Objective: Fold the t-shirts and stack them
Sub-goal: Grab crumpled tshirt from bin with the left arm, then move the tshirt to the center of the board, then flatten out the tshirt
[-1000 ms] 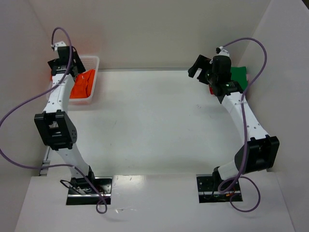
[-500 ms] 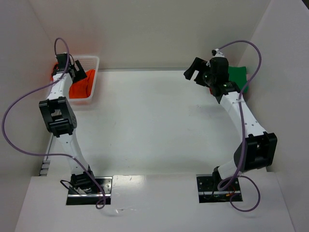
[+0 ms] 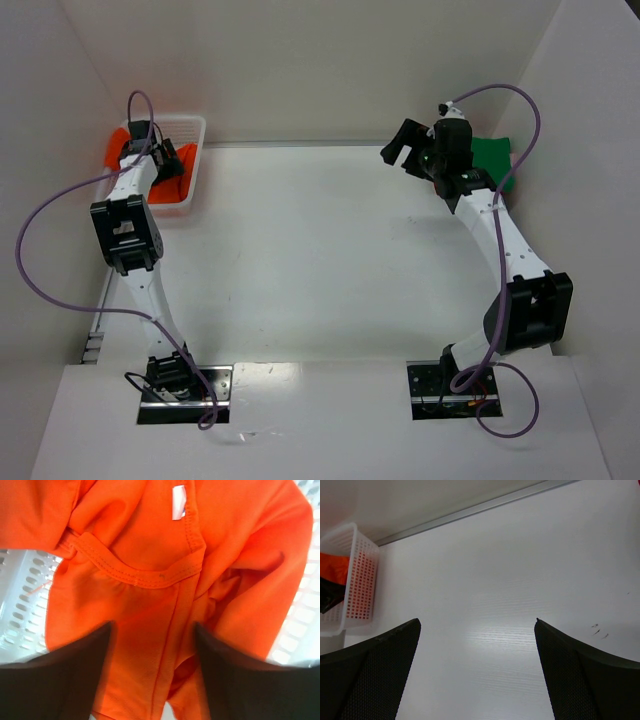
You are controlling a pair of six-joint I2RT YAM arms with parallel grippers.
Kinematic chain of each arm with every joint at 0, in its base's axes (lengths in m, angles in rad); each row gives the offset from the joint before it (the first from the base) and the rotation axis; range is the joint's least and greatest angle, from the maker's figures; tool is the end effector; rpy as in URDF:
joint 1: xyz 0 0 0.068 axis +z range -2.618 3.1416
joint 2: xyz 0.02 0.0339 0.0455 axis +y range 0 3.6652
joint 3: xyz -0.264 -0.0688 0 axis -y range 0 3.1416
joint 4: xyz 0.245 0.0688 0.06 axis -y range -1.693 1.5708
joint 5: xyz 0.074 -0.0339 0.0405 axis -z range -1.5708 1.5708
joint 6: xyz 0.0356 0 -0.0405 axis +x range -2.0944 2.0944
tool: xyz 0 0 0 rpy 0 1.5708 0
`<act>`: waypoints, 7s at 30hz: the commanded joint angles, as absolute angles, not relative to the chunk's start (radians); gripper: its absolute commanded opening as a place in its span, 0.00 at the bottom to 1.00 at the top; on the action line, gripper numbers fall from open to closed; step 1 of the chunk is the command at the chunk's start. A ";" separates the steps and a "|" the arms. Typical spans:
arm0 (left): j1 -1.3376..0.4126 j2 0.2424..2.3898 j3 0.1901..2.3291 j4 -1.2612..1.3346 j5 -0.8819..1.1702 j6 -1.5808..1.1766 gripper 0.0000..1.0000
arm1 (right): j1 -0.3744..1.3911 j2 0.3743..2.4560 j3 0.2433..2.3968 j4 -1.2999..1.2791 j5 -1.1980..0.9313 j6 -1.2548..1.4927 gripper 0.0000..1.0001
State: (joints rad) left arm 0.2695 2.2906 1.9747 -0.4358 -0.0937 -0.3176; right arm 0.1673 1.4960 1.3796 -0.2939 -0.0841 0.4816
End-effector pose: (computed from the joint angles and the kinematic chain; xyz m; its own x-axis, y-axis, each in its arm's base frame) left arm 0.5057 0.1431 0.2182 -0.5220 -0.4667 -0.7139 -0.5200 0.8376 -0.1674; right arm 0.3456 0.0614 0.3642 -0.4606 0.3903 -0.7972 -0.0322 0.8902 0.4544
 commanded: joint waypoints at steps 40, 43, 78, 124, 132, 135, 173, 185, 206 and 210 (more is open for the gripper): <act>-0.523 1.839 2.349 -0.807 -0.041 -0.227 0.00 | 0.163 1.447 1.477 -0.158 -0.344 0.558 1.00; -0.557 1.783 2.132 -0.703 -0.038 -0.270 0.05 | 0.163 1.390 1.424 -0.192 -0.321 0.549 1.00; -0.454 1.648 1.194 -0.400 -0.022 -0.583 1.00 | 0.451 1.554 1.225 -0.316 -0.130 0.518 0.95; -0.288 1.707 1.135 -0.112 0.374 -0.543 0.91 | 0.638 1.737 1.618 -0.522 0.117 0.471 0.03; -0.351 1.753 1.198 -0.071 0.388 -0.552 0.76 | 0.638 1.717 1.543 -0.494 0.075 0.469 0.05; -0.370 1.724 1.171 -0.006 0.388 -0.540 0.75 | 0.638 1.717 1.534 -0.494 0.042 0.469 0.05; -0.336 1.600 1.969 -0.452 0.083 -0.222 0.00 | 0.534 1.399 1.307 -0.273 0.078 0.440 0.98; -0.356 1.441 1.899 -0.505 0.239 -0.282 0.00 | 0.534 1.419 1.398 -0.140 -0.020 0.417 1.00; -0.356 1.698 2.445 -0.568 0.000 -0.439 0.00 | 0.672 1.312 1.227 0.049 -0.092 0.506 1.00; -0.356 1.707 2.445 -0.577 -0.073 -0.457 0.00 | 0.770 1.339 1.281 0.028 -0.006 0.506 1.00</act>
State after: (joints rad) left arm -0.3550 1.7153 2.4004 -0.6144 0.0032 -0.4206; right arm 0.7162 1.3544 1.2095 -0.0219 -0.0856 0.5056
